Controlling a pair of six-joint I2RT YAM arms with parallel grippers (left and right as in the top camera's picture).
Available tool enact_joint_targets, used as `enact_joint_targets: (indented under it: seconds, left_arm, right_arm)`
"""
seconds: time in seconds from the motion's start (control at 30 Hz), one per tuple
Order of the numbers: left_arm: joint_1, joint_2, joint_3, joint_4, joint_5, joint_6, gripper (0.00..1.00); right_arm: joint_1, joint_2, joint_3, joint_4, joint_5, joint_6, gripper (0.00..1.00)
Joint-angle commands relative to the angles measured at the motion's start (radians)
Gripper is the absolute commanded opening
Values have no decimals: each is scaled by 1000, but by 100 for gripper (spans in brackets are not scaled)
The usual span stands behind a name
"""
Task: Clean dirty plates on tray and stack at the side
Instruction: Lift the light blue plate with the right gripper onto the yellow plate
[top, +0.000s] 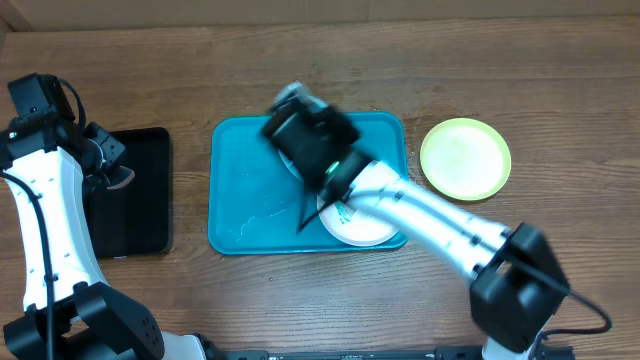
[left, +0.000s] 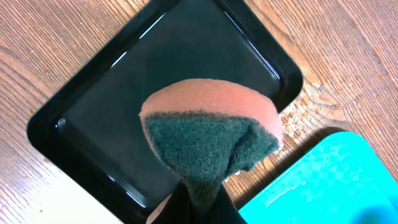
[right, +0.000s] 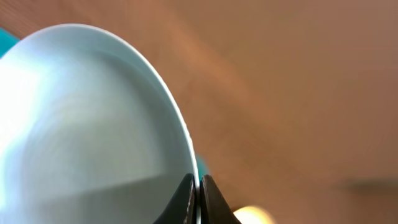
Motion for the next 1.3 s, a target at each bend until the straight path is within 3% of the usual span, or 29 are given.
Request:
enact_joint_targets:
  seconds: [0.0, 0.17, 0.5, 0.73, 0.97, 1.03, 1.1, 1.13, 1.2, 1.27]
  left_arm:
    - [0, 9, -5, 2, 25, -20, 4]
    - [0, 9, -5, 2, 30, -19, 4]
    - [0, 9, -5, 3, 30, -19, 4]
    - [0, 9, -5, 3, 31, -19, 4]
    - [0, 9, -5, 3, 31, -19, 4]
    - [0, 9, -5, 3, 31, -19, 4]
    - [0, 9, -5, 3, 31, -19, 4]
    - [0, 9, -5, 3, 31, -19, 4]
    - [0, 9, -5, 3, 31, -19, 4]
    - [0, 9, -5, 4, 31, -19, 4]
  right_arm:
    - [-223, -19, 9, -72, -603, 285, 4]
    - [-483, -21, 10, -163, -869, 333, 4]
    - [-911, -21, 9, -438, -892, 294, 4]
    - [-1062, -21, -2, -504, -872, 253, 4]
    - [-1085, -21, -53, -458, -869, 250, 4]
    - [-1083, -21, -75, -439, -869, 251, 11]
    - [-1083, -20, -89, -429, -871, 251, 24]
    - [-1080, -20, -96, -423, -878, 251, 34]
    - [-1065, -20, -105, -418, -927, 249, 63]
    - [-1043, -20, -109, -413, -999, 205, 68]
